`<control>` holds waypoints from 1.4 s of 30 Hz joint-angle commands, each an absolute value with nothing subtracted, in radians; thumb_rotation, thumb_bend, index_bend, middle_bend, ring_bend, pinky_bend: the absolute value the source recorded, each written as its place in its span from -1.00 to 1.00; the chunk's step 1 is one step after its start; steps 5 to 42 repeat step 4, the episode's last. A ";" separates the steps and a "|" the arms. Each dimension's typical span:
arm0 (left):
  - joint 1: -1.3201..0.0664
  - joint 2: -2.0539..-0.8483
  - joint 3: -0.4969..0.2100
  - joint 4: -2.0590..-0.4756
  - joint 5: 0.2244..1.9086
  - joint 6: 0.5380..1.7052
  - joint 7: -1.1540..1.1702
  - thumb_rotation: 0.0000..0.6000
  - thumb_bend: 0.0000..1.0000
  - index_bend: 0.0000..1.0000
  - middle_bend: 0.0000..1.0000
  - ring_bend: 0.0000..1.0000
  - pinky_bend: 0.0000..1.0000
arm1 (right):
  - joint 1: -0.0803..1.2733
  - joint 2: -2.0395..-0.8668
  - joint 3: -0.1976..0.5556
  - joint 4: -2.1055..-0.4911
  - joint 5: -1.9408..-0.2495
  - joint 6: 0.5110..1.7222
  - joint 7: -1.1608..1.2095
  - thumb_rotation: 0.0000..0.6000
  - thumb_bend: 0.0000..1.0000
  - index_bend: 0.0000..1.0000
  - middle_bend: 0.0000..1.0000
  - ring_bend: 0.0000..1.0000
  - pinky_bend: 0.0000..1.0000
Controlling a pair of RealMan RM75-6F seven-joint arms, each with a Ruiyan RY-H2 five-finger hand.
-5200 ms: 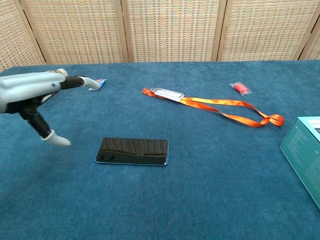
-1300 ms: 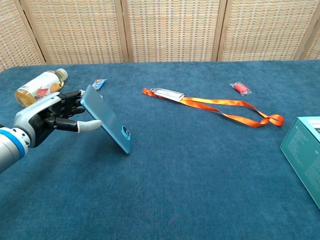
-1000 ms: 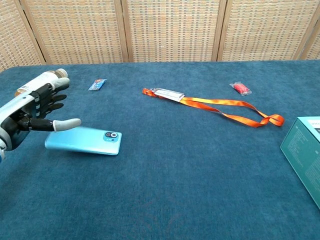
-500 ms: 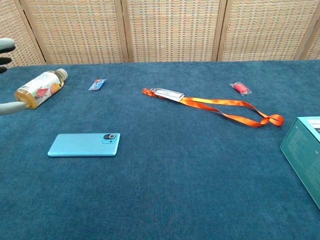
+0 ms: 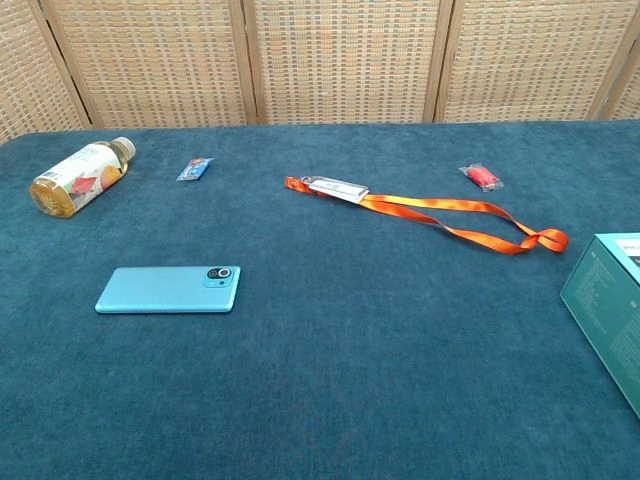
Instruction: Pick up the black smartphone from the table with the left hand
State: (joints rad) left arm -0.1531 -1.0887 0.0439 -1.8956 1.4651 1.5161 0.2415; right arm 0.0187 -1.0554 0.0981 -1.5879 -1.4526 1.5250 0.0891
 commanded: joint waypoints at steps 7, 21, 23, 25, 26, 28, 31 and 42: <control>-0.133 -1.093 0.042 -1.844 1.456 1.515 0.207 1.00 -0.83 -1.00 -1.00 -1.00 -1.00 | 0.020 -1.057 0.100 -1.585 -1.445 1.520 0.086 1.00 -1.00 -1.00 -1.00 -1.00 -1.00; -0.133 -1.093 0.042 -1.844 1.456 1.515 0.207 1.00 -0.83 -1.00 -1.00 -1.00 -1.00 | 0.020 -1.057 0.100 -1.585 -1.445 1.520 0.086 1.00 -1.00 -1.00 -1.00 -1.00 -1.00; -0.133 -1.093 0.042 -1.844 1.456 1.515 0.207 1.00 -0.83 -1.00 -1.00 -1.00 -1.00 | 0.020 -1.057 0.100 -1.585 -1.445 1.520 0.086 1.00 -1.00 -1.00 -1.00 -1.00 -1.00; -0.133 -1.093 0.042 -1.844 1.456 1.515 0.207 1.00 -0.83 -1.00 -1.00 -1.00 -1.00 | 0.020 -1.057 0.100 -1.585 -1.445 1.520 0.086 1.00 -1.00 -1.00 -1.00 -1.00 -1.00; -0.133 -1.093 0.042 -1.844 1.456 1.515 0.207 1.00 -0.83 -1.00 -1.00 -1.00 -1.00 | 0.020 -1.057 0.100 -1.585 -1.445 1.520 0.086 1.00 -1.00 -1.00 -1.00 -1.00 -1.00; -0.133 -1.093 0.042 -1.844 1.456 1.515 0.207 1.00 -0.83 -1.00 -1.00 -1.00 -1.00 | 0.020 -1.057 0.100 -1.585 -1.445 1.520 0.086 1.00 -1.00 -1.00 -1.00 -1.00 -1.00; -0.133 -1.093 0.042 -1.844 1.456 1.515 0.207 1.00 -0.83 -1.00 -1.00 -1.00 -1.00 | 0.020 -1.057 0.100 -1.585 -1.445 1.520 0.086 1.00 -1.00 -1.00 -1.00 -1.00 -1.00; -0.133 -1.093 0.042 -1.844 1.456 1.515 0.207 1.00 -0.83 -1.00 -1.00 -1.00 -1.00 | 0.020 -1.057 0.100 -1.585 -1.445 1.520 0.086 1.00 -1.00 -1.00 -1.00 -1.00 -1.00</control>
